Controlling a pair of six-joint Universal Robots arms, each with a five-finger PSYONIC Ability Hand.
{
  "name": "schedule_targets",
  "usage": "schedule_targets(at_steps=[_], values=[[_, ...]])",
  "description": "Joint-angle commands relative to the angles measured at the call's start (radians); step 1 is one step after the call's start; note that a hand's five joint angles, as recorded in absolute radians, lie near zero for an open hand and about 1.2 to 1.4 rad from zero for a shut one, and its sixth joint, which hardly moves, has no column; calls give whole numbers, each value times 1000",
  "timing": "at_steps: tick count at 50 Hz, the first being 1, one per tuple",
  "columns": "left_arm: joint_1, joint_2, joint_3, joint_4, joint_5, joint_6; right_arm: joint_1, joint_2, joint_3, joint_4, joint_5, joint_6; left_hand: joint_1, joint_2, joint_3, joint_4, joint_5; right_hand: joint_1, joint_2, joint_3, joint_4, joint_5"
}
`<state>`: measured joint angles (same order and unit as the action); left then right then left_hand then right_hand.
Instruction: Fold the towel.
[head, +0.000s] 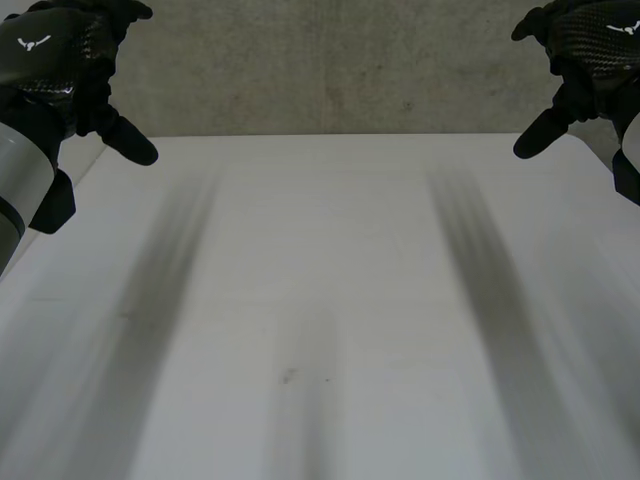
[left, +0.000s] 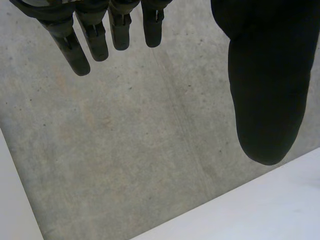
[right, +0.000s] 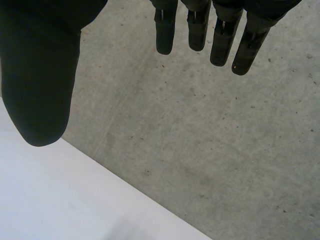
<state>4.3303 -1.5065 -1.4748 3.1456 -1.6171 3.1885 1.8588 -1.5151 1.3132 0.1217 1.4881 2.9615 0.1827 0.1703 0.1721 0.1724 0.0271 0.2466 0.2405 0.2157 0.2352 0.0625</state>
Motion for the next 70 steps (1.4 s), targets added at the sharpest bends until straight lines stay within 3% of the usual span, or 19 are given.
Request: schedule_targets(at_steps=[1,28,70], values=[[0,2,-2,7,-1,-1,-1,-16,6,-5,0,4,-2,11,9,9,-20,-72,-66,-41,-61,-62],[2,48,-9,7,-1,-1,-6,-68,12,-1,-51,14,-4,8,6,6,-23,-72,-66,-41,-61,-62],[-12,48,-12,7,0,-1,-6,-73,12,-1,-54,14,-4,8,6,6,-23,-72,-66,-41,-61,-62]])
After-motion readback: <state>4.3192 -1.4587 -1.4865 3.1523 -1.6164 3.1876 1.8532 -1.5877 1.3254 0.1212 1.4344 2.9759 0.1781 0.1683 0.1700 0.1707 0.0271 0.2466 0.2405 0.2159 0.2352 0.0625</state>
